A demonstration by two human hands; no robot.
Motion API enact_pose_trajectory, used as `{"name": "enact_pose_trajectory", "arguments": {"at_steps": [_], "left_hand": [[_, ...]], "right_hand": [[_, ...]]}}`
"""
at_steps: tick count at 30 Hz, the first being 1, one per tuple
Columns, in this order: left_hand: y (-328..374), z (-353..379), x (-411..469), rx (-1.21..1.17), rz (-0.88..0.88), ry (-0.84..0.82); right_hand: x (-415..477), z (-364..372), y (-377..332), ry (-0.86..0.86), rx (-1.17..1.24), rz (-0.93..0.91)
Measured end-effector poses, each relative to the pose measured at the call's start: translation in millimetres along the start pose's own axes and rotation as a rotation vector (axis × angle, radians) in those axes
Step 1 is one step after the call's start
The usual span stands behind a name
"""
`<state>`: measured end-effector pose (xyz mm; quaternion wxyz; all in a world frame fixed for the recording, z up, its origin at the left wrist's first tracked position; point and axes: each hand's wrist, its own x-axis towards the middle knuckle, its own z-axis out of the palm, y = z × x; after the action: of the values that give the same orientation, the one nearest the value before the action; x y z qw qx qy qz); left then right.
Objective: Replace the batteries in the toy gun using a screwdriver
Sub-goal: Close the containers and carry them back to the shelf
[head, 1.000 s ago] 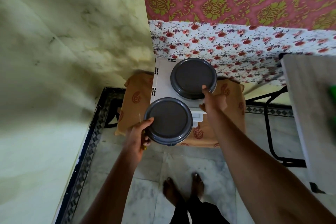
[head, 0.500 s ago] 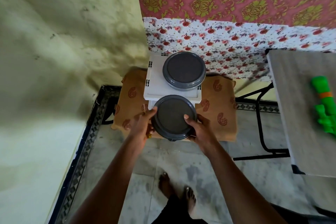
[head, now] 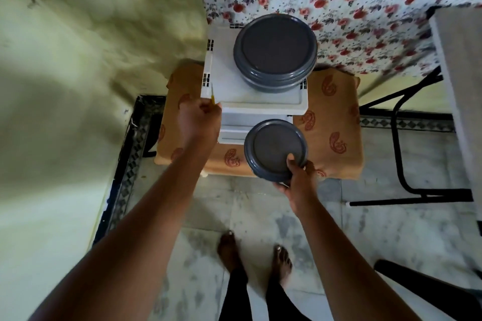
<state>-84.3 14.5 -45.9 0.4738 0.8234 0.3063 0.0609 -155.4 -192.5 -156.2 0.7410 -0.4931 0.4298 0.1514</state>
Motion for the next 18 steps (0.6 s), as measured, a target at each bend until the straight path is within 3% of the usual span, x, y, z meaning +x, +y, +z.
{"name": "enact_pose_trajectory", "arguments": {"at_steps": [9, 15, 18], "left_hand": [[8.9, 25.0, 41.1, 0.155, 0.178, -0.056], [3.3, 34.0, 59.5, 0.161, 0.222, -0.012], [4.6, 31.6, 63.2, 0.193, 0.253, -0.032]], "right_hand": [[89.7, 55.0, 20.4, 0.068, -0.018, 0.027], [91.9, 74.1, 9.1, 0.155, -0.091, -0.039], [98.5, 85.9, 4.9, 0.127, 0.015, 0.052]]}}
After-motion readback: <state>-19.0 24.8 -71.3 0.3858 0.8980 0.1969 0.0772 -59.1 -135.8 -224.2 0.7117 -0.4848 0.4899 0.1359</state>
